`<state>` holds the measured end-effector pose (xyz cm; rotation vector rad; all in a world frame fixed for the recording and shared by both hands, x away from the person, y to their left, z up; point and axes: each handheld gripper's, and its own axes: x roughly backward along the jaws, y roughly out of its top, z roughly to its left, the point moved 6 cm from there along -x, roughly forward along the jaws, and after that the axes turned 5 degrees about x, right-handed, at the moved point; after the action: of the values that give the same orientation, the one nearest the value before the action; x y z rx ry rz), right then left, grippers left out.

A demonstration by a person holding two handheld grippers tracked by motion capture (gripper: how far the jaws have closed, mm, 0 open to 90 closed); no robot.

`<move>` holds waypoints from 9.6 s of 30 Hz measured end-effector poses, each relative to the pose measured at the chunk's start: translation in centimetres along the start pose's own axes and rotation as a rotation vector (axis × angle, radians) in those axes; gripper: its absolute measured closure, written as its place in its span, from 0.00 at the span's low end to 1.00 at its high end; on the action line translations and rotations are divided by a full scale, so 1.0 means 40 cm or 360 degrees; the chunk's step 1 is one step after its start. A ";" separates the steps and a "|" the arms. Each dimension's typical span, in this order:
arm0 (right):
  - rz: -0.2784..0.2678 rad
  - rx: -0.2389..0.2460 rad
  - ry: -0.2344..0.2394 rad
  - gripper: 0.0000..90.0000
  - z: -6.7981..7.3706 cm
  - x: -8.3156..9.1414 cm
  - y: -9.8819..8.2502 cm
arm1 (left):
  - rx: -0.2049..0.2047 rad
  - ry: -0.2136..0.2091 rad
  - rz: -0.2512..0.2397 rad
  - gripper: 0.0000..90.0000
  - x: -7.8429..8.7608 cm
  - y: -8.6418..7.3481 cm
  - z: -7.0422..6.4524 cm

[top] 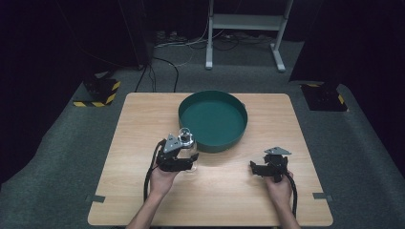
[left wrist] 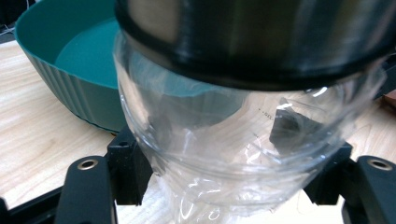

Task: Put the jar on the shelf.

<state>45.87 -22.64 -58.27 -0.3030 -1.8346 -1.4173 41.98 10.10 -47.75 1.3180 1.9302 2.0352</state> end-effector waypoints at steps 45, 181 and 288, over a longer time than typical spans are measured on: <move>0.0000 0.0000 -0.0001 0.06 0.000 0.000 0.000 | -0.0029 -0.0048 -0.0133 0.35 0.021 0.275 0.077; -0.0001 0.0002 0.0000 0.06 0.000 0.000 0.000 | 0.0050 0.0130 -0.0033 0.08 -0.162 0.206 0.162; -0.0001 0.0001 0.0000 0.06 0.000 0.000 0.000 | 0.0103 0.0106 -0.0020 0.09 -0.001 0.007 0.103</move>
<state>45.87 -22.64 -58.27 -0.3020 -1.8354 -1.4168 44.56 13.32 -48.08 1.2626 2.0430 2.0532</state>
